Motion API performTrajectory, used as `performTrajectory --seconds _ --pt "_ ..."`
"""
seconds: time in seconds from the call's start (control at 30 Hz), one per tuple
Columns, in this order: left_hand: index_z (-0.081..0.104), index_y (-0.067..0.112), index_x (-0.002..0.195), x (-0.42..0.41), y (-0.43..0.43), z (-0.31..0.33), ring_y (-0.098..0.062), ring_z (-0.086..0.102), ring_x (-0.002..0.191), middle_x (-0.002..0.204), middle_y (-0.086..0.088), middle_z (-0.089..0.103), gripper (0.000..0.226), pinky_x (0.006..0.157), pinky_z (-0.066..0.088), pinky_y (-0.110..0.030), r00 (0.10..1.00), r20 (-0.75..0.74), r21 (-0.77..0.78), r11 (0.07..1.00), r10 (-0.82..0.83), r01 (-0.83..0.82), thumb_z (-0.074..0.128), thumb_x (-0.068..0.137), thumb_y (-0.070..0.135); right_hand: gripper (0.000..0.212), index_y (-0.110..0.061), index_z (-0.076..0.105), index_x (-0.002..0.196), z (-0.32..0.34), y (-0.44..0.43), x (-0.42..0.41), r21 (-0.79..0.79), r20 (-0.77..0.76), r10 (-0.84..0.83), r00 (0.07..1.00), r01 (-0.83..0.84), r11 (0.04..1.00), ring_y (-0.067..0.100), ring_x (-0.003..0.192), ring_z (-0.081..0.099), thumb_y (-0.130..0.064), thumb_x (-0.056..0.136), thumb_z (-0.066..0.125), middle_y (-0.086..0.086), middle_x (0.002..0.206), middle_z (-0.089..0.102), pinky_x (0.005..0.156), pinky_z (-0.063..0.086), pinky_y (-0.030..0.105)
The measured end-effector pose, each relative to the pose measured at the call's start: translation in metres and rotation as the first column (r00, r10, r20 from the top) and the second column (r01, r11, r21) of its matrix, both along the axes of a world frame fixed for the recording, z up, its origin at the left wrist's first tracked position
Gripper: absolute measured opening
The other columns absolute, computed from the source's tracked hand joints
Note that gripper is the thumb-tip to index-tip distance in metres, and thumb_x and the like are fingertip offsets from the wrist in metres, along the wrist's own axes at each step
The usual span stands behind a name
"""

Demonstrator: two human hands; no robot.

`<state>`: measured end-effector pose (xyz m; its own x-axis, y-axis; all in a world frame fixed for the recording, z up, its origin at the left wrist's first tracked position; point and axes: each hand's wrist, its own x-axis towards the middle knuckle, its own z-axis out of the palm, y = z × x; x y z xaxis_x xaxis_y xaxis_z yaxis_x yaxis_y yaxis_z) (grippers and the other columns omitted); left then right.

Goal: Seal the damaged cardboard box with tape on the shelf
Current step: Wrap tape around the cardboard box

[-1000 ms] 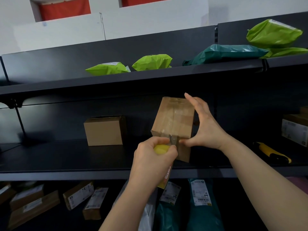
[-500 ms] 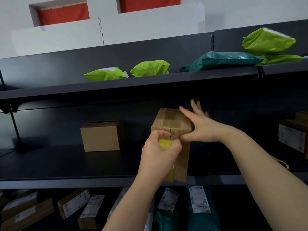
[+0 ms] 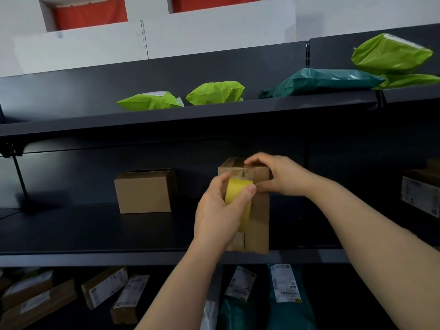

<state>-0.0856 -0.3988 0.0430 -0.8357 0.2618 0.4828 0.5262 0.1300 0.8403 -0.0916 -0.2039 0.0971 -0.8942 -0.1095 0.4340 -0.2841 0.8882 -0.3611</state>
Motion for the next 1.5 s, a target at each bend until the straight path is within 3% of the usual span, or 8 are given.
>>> performTrajectory --seconds 0.2,0.4,0.53,0.83,1.0,1.27,1.4,1.5 --pt "0.046 0.030 0.122 0.002 0.018 -0.008 -0.007 0.060 0.091 0.099 0.014 0.057 0.056 0.079 0.057 -0.037 0.991 0.045 0.019 0.992 0.122 -0.123 0.064 0.080 0.063 0.034 -0.033 0.050 0.136 0.000 0.005 -0.009 -0.190 0.100 0.053 0.994 -0.033 0.981 0.004 0.124 0.042 -0.027 0.103 0.044 -0.013 0.136 0.047 0.087 0.033 0.011" --pt "0.055 0.028 0.099 -0.001 0.018 -0.068 -0.017 0.068 0.088 0.096 0.001 0.068 0.079 0.080 0.058 -0.047 0.954 0.286 0.066 0.992 0.089 -0.112 0.056 0.051 0.091 0.029 -0.037 0.052 0.128 -0.016 0.005 -0.018 -0.220 0.020 0.018 1.000 -0.013 0.975 0.014 0.122 0.046 -0.033 0.104 0.038 -0.004 0.134 0.050 0.104 0.039 0.038" --pt "0.051 0.036 0.106 0.013 0.012 -0.081 -0.007 0.067 0.085 0.099 0.008 0.066 0.045 0.077 0.060 -0.040 0.969 0.244 0.048 0.999 -0.021 0.010 0.069 0.074 0.061 0.025 -0.043 0.058 0.118 -0.020 0.008 -0.014 -0.276 -0.064 0.011 0.998 -0.028 0.961 0.013 0.114 0.050 -0.033 0.103 0.039 -0.004 0.121 0.055 0.101 0.042 0.043" --pt "0.044 0.038 0.128 0.026 -0.012 -0.110 -0.006 0.068 0.091 0.104 0.021 0.065 0.048 0.080 0.059 -0.036 0.965 0.192 0.102 0.982 -0.178 0.160 0.063 0.086 0.054 0.029 -0.030 0.058 0.122 -0.037 -0.008 -0.012 -0.258 -0.253 -0.062 0.966 -0.005 0.966 0.007 0.113 0.045 -0.026 0.105 0.036 -0.014 0.113 0.055 0.090 0.036 0.028" --pt "0.048 0.020 0.129 0.016 -0.003 -0.129 -0.001 0.066 0.081 0.090 0.010 0.069 0.053 0.070 0.055 -0.025 0.962 0.255 0.012 0.995 -0.100 0.100 0.063 0.084 0.046 0.021 -0.030 0.057 0.114 -0.039 -0.009 -0.013 -0.354 -0.232 -0.065 0.971 -0.021 0.935 0.016 0.115 0.052 -0.028 0.104 0.038 -0.005 0.121 0.059 0.101 0.043 0.043" --pt "0.048 0.025 0.116 0.021 0.000 -0.130 -0.002 0.065 0.068 0.095 0.003 0.063 0.038 0.054 0.053 -0.022 0.935 0.355 0.078 0.997 -0.003 -0.026 0.070 0.087 0.038 0.019 -0.028 0.058 0.111 -0.036 -0.013 0.002 -0.322 -0.269 -0.032 0.963 -0.059 0.945 0.013 0.110 0.054 -0.025 0.104 0.041 -0.004 0.116 0.062 0.096 0.044 0.035" --pt "0.052 0.023 0.107 0.007 0.006 -0.150 -0.012 0.064 0.092 0.105 0.001 0.065 0.054 0.082 0.056 -0.036 0.899 0.435 0.015 0.997 0.057 -0.071 0.070 0.074 0.061 0.020 -0.029 0.057 0.112 -0.045 -0.018 0.002 -0.329 -0.330 -0.048 0.943 -0.067 0.942 0.013 0.112 0.052 -0.025 0.104 0.039 -0.005 0.117 0.061 0.091 0.043 0.030" --pt "0.054 0.019 0.114 0.003 0.010 -0.161 -0.008 0.067 0.092 0.105 0.003 0.066 0.063 0.079 0.056 -0.028 0.894 0.448 0.070 0.997 0.005 -0.041 0.068 0.070 0.061 0.020 -0.027 0.057 0.112 -0.046 -0.012 -0.004 -0.388 -0.329 -0.094 0.940 -0.044 0.921 0.011 0.114 0.052 -0.025 0.105 0.038 -0.009 0.118 0.059 0.092 0.042 0.028"
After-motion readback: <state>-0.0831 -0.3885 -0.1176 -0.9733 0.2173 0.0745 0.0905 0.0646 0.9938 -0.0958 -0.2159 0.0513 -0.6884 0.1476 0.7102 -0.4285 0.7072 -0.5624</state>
